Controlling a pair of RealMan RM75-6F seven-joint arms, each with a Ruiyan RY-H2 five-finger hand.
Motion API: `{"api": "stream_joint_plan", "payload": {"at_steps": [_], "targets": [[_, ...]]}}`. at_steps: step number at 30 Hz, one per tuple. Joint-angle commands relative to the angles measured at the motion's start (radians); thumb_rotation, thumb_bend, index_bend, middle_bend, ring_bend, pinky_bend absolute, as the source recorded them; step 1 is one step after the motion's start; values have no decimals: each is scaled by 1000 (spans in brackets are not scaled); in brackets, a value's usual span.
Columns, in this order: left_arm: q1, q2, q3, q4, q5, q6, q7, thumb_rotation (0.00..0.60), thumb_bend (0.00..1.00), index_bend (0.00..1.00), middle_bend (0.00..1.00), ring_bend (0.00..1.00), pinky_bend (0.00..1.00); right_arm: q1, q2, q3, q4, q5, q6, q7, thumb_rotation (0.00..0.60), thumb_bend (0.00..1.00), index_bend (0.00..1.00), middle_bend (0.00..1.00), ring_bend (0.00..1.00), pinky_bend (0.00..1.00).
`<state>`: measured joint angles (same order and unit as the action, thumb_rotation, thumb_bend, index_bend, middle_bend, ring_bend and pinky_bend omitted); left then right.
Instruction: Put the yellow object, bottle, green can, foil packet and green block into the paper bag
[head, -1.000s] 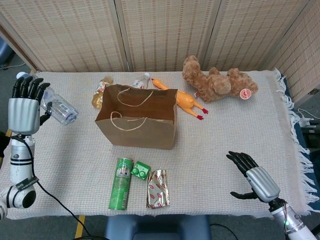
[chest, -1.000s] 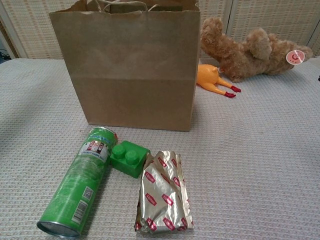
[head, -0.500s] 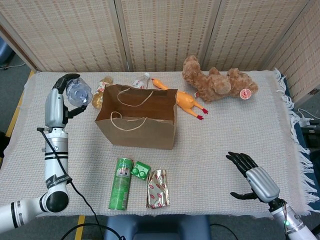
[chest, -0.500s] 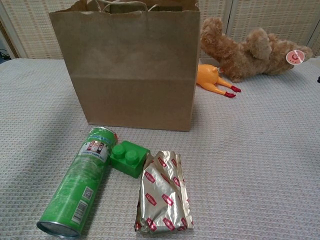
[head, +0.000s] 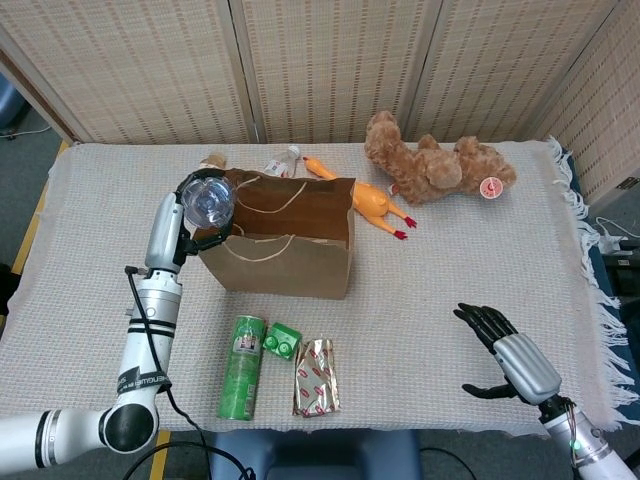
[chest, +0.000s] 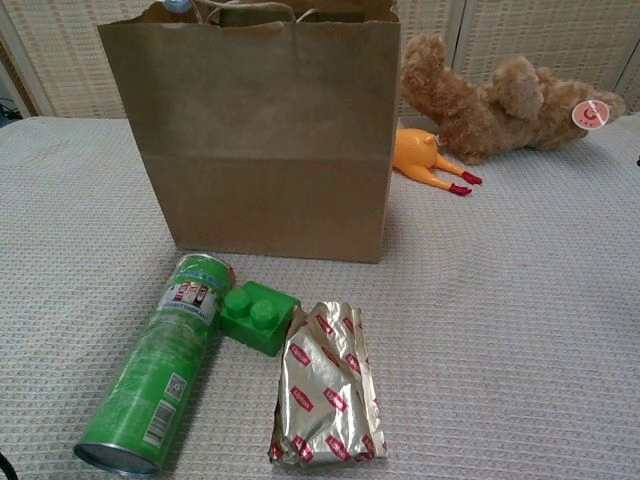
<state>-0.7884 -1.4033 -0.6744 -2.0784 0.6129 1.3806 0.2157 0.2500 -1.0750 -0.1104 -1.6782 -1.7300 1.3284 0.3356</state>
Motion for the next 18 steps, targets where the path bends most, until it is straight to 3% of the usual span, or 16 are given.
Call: {"api": "stream_joint_plan", "payload": {"at_steps": [1,6,8,11,12,14,18], "targets": [[-20,-23,15,3,15,8,2,600,718,692,751,700,772,0,0,0,-2,0,-1,-3,600,29,0,0,0,0],[-53,-44,44,17,10,-1,32,600,708,663,731,685,755,1,0,1,-5,3,-4,-6,600,29,0,0,0,0],[-63,-32,73,23,-1,-47,53,600,662,535,600,552,649,1,1,1,-4,3,-3,-4,600,29,0,0,0,0],[-72,2,95,29,-31,-124,69,600,540,231,253,193,342,1,1,1,-3,2,-2,-1,600,29,0,0,0,0],[-75,8,100,35,-33,-138,70,600,519,179,184,129,293,1,1,1,-3,2,-2,-1,600,29,0,0,0,0],[-82,16,112,47,-26,-153,78,600,490,108,97,48,232,2,2,1,-3,2,-3,1,600,29,0,0,0,0],[-89,17,124,55,-17,-157,70,600,466,27,45,7,181,3,2,1,-3,1,-5,1,600,29,0,0,0,0]]}}
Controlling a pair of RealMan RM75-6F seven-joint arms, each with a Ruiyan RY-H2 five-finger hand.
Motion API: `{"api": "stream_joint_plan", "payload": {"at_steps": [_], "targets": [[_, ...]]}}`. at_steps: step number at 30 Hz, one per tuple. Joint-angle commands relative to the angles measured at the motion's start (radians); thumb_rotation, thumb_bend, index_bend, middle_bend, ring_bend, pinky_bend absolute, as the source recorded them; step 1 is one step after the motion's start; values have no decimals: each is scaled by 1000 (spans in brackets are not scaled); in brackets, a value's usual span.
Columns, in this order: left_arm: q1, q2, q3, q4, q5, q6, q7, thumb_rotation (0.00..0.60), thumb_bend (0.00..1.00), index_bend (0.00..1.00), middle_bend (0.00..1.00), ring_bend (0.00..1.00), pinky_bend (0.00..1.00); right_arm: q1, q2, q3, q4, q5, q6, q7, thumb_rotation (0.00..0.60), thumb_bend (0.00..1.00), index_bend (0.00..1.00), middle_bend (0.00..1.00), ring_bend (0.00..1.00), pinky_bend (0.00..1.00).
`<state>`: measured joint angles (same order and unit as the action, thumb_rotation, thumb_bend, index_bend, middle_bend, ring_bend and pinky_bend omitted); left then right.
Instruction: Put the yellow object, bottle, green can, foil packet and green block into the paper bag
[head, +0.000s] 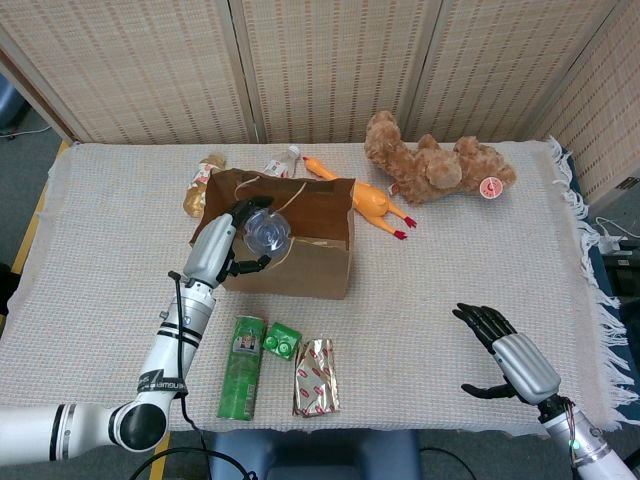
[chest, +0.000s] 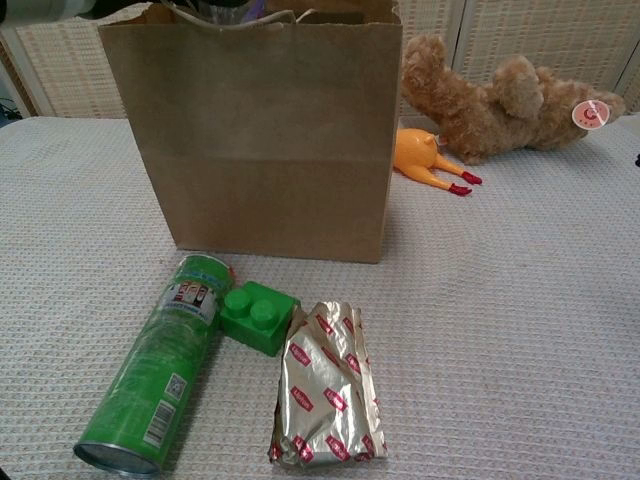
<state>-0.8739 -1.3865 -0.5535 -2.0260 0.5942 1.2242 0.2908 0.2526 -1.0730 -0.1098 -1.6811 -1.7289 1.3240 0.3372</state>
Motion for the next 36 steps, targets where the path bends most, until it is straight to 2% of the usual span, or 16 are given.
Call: {"api": "stream_joint_plan", "payload": {"at_steps": [1,14,18,22,28,32,36], "targets": [[-5,0,4,3,1,0,-6,600,464,12,32,3,175,0,0,0,0,0,-1,-1,600,29,0,0,0,0],[11,29,23,-11,19,25,-38,600,470,3,17,0,166,-1,1,0,-1,0,1,-3,600,29,0,0,0,0],[55,72,46,10,86,52,-53,600,526,83,88,58,228,-2,1,-1,1,-2,4,-2,600,29,0,0,0,0],[113,141,47,21,87,45,-103,600,593,203,165,99,278,-3,1,-2,2,-4,6,-3,600,29,0,0,0,0],[225,248,24,10,78,9,-261,600,601,226,191,122,289,-2,-1,-1,-1,-1,2,-9,600,29,0,0,0,0],[302,304,66,34,142,-21,-334,600,601,227,194,123,289,-1,-1,-2,-5,1,-2,-11,600,29,0,0,0,0],[385,336,148,82,280,-44,-406,600,600,228,196,123,288,-2,-2,0,-6,2,-2,-15,600,29,0,0,0,0]]}}
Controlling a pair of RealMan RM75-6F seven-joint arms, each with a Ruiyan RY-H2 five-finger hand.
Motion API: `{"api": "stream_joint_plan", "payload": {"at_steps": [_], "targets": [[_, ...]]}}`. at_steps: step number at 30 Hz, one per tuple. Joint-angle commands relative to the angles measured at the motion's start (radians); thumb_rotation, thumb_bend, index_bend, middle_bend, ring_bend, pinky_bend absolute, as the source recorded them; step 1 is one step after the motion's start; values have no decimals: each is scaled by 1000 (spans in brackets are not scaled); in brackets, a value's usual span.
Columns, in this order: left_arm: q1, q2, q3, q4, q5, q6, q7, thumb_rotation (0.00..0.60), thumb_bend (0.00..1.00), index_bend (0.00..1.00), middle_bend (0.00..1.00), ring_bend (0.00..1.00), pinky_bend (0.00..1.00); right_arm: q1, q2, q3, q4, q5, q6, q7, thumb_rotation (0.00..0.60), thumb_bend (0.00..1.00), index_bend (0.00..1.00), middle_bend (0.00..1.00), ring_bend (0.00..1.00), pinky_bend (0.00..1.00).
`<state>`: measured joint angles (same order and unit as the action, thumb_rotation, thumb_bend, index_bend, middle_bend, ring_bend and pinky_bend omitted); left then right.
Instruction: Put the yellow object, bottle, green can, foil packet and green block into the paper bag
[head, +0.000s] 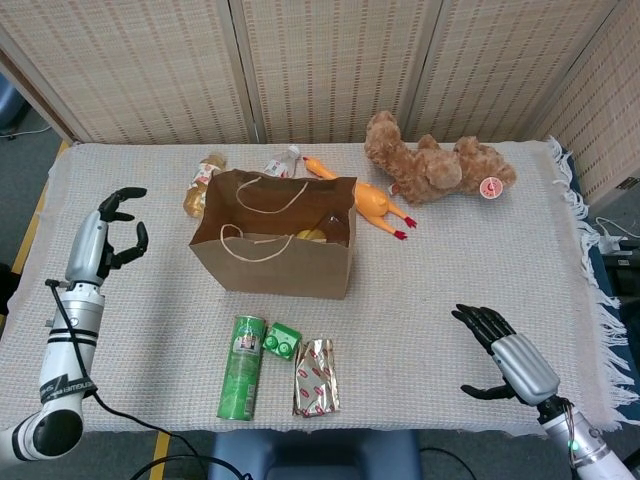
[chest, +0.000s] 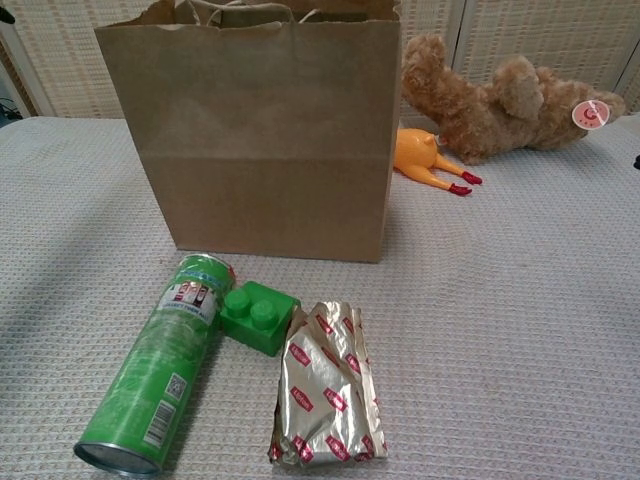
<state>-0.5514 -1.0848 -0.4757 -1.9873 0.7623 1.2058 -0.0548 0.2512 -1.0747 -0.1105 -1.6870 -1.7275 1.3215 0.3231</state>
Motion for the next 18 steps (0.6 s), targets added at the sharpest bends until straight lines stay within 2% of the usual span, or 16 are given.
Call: {"api": "stream_joint_plan", "payload": {"at_steps": [1,4,8,9,14,15,18], "targets": [[78,37,96,65,160,-28,-68,600,600,228,195,123,288,-1,-1,1,1,0,1,-2,600,29,0,0,0,0],[120,32,196,176,377,-18,-81,600,591,227,193,121,287,-1,-2,2,-1,1,3,-4,600,29,0,0,0,0],[147,-17,342,461,781,101,-79,600,536,171,184,112,276,-3,-5,3,-1,3,3,-13,600,29,0,0,0,0],[148,-34,368,527,854,135,-84,600,519,154,176,107,271,-2,-6,4,-2,4,3,-16,600,29,0,0,0,0],[117,-117,477,832,1153,282,-102,600,432,26,75,30,188,-3,-8,7,-6,9,1,-28,600,29,0,0,0,0],[98,-139,504,905,1231,314,-83,600,427,15,63,20,178,-3,-9,8,-7,8,2,-30,600,29,0,0,0,0],[60,-186,558,1047,1356,368,-55,600,420,0,16,0,135,-3,-11,9,-6,8,4,-33,600,29,0,0,0,0]]}}
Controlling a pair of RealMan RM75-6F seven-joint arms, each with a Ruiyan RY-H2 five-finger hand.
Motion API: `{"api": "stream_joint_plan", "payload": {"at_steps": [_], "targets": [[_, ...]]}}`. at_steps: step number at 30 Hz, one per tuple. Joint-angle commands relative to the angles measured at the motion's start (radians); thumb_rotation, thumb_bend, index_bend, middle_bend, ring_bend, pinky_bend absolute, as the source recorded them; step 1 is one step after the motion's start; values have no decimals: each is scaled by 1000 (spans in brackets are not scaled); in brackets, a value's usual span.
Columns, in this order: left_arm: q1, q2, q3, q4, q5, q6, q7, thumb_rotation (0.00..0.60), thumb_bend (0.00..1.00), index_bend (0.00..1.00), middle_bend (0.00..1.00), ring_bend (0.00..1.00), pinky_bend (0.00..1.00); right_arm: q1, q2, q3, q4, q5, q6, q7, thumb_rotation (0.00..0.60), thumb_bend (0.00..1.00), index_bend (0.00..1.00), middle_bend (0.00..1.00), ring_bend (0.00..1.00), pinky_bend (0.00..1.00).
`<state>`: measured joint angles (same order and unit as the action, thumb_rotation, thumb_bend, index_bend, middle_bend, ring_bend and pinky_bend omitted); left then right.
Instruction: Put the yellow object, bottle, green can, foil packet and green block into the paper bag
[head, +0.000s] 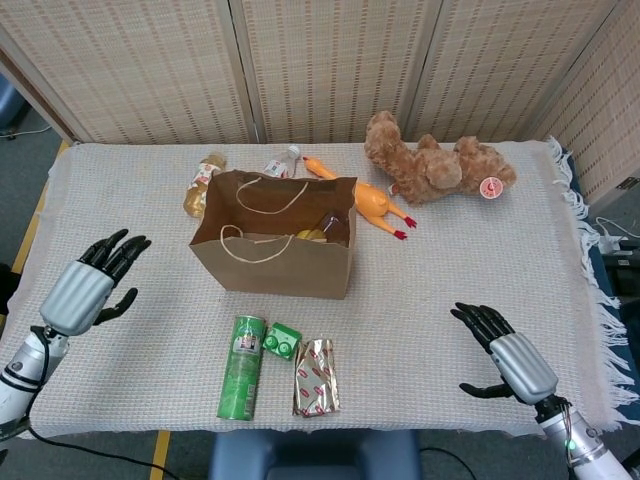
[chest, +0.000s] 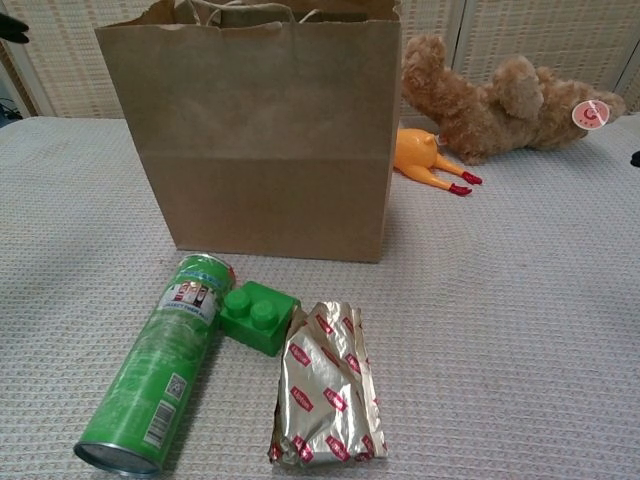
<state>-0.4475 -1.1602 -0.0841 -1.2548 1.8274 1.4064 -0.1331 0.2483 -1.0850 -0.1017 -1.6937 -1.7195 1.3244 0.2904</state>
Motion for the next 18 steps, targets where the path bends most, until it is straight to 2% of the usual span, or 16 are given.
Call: {"api": "stream_joint_plan", "payload": {"at_steps": [1,4,8,13,14,18], "targets": [[-54,-121,182,350,322,178,34,600,420,0,5,0,118,0,-1,0,1,-1,1,0,600,29,0,0,0,0],[-71,-150,225,424,384,211,56,600,420,0,0,0,84,-1,0,1,3,1,2,4,600,29,0,0,0,0],[-80,-182,258,456,421,256,74,600,419,0,0,0,59,0,0,3,5,8,-2,9,600,29,0,0,0,0],[-98,-195,268,448,433,263,81,600,417,0,0,0,58,1,0,3,6,7,-2,8,600,29,0,0,0,0],[-140,-207,280,424,480,253,107,600,415,0,0,0,57,2,0,3,4,4,-3,7,600,29,0,0,0,0],[-215,-205,306,339,535,174,164,600,412,0,0,0,54,3,1,3,3,5,-6,8,600,29,0,0,0,0]]}}
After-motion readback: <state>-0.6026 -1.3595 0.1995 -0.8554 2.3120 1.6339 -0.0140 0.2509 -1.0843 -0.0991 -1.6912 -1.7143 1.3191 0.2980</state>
